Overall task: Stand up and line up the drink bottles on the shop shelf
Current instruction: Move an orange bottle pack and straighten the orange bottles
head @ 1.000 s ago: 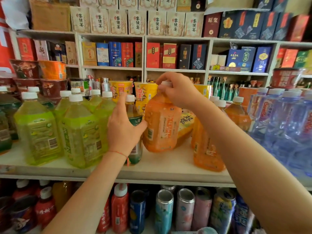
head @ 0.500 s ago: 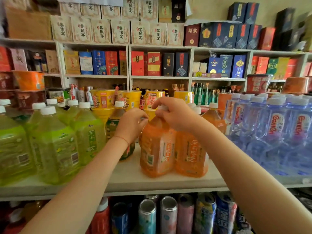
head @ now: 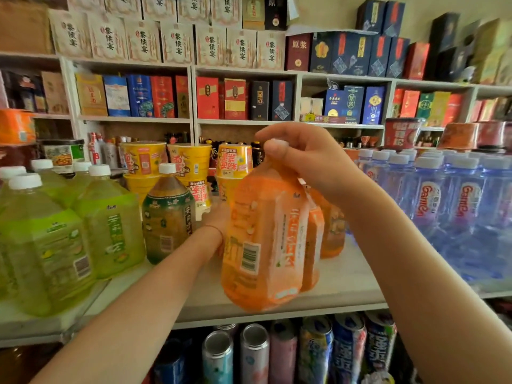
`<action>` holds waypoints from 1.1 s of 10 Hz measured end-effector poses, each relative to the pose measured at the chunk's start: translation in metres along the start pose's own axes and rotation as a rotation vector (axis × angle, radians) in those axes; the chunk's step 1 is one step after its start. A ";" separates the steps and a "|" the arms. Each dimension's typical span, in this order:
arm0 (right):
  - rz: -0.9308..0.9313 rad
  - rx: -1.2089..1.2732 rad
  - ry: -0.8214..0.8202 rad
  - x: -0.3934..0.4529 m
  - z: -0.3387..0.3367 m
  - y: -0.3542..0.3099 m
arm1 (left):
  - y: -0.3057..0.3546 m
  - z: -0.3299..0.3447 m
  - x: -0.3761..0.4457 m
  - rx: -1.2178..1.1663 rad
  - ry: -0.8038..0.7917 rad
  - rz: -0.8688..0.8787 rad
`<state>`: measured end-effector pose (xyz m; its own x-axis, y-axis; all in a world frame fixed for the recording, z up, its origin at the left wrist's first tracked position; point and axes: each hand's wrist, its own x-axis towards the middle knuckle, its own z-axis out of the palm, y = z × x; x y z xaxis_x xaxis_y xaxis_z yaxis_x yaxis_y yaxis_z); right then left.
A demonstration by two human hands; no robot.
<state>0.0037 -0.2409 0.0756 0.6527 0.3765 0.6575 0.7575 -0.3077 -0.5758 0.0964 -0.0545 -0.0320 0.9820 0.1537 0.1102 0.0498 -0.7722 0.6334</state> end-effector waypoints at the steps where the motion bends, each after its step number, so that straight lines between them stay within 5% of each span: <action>1: 0.014 -0.001 0.010 -0.010 -0.018 0.005 | 0.009 0.014 0.010 0.279 0.084 0.020; 3: 0.021 -0.123 0.040 -0.025 -0.053 0.017 | 0.008 0.024 0.010 0.028 0.151 -0.025; 6: 0.031 -0.264 0.039 -0.030 -0.068 0.036 | 0.015 0.028 -0.022 -0.820 0.412 -0.194; 8: 0.025 -0.307 0.059 -0.031 -0.078 0.048 | 0.028 0.032 -0.042 -0.695 0.541 -0.010; 11: 0.093 -0.371 0.095 -0.028 -0.100 0.070 | 0.031 0.018 -0.043 -0.572 0.344 0.024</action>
<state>0.0396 -0.3601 0.0656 0.7040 0.2545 0.6630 0.6374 -0.6382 -0.4318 0.0588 -0.0963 -0.0311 0.8628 0.4014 0.3075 -0.1694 -0.3437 0.9237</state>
